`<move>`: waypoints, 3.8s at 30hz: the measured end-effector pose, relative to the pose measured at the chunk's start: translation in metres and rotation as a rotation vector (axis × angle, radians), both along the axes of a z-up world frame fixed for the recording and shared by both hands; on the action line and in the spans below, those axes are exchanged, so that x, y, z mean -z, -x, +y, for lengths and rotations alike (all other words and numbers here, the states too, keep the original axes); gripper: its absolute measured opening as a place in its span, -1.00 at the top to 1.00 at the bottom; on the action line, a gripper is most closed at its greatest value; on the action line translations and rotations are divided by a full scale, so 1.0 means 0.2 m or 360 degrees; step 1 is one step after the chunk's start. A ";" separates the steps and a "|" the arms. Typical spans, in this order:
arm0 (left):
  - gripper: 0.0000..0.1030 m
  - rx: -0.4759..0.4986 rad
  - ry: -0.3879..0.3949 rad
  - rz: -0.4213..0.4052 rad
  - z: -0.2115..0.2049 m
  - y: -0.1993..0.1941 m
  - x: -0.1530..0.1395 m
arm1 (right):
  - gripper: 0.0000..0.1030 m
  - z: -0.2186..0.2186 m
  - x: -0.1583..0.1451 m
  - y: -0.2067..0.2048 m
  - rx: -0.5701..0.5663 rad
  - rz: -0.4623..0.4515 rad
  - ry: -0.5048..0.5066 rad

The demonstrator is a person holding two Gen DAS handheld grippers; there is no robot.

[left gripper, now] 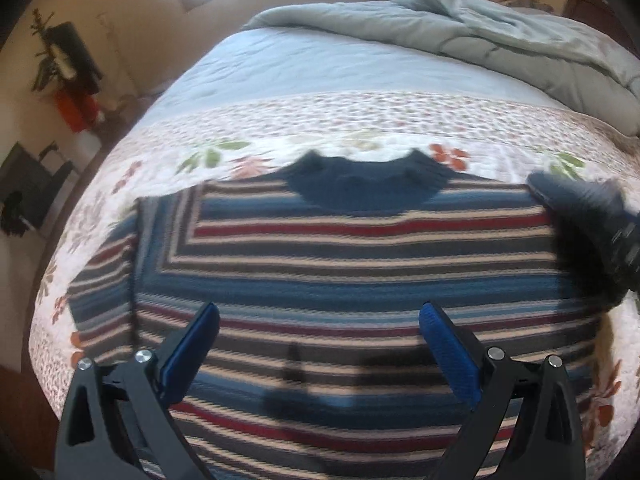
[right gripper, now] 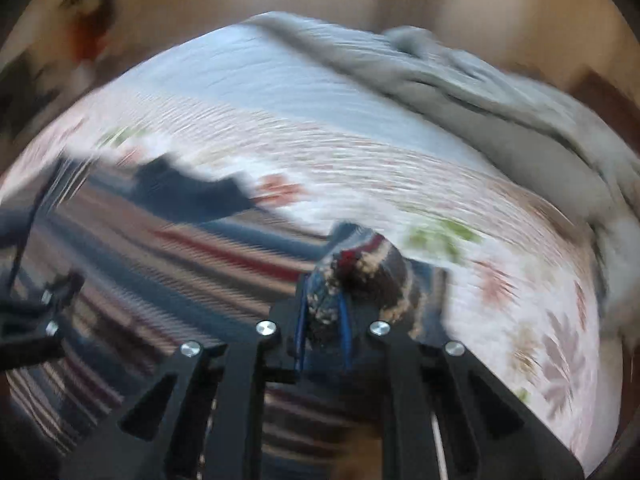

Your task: Fold small clothes

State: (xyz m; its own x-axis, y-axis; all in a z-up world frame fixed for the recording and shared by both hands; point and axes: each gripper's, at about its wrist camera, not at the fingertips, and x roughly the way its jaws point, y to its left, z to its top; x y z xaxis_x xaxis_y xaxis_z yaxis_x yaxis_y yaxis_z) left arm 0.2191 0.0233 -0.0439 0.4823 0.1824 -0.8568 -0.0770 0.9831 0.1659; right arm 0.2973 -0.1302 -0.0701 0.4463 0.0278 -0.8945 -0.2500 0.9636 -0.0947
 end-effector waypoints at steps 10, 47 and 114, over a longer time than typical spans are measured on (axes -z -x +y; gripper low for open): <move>-0.94 -0.0067 0.0042 0.0078 0.20 0.02 0.10 | -0.33 0.29 0.11 0.20 -0.0256 0.0245 -0.0564; 0.55 0.0819 -0.0112 0.0106 -1.20 -0.21 0.31 | -0.38 -0.94 0.13 0.48 0.0550 0.0336 -0.0584; 0.85 0.0073 0.0111 -0.0090 0.26 -0.20 0.19 | -0.50 -0.01 0.16 0.22 0.0147 0.0444 -0.0600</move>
